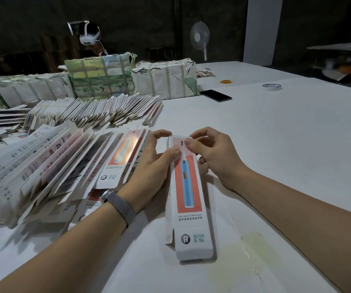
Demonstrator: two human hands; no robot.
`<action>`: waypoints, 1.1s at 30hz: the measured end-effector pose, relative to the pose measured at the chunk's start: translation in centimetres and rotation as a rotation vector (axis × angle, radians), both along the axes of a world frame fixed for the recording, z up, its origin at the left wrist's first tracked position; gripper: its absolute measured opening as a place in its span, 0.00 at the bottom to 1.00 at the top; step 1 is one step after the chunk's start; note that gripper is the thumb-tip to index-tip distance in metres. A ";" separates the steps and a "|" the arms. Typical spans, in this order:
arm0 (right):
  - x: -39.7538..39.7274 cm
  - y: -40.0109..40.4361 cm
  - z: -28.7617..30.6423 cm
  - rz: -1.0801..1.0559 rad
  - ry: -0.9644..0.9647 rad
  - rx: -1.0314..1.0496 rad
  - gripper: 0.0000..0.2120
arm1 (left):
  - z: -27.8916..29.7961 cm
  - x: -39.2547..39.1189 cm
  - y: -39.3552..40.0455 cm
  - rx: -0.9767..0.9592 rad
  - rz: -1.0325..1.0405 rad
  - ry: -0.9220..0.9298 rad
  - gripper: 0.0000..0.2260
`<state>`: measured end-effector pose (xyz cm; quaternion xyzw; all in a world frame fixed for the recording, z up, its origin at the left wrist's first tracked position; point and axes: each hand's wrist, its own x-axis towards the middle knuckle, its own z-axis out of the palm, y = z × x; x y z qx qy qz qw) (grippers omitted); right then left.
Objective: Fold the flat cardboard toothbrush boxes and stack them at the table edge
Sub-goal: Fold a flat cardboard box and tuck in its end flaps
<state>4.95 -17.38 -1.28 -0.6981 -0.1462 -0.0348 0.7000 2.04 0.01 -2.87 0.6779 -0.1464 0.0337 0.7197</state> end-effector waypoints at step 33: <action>-5.0 -25.4 5.3 -0.632 0.105 -1.664 0.08 | -1.0 1.5 -0.1 0.091 0.094 -0.010 0.13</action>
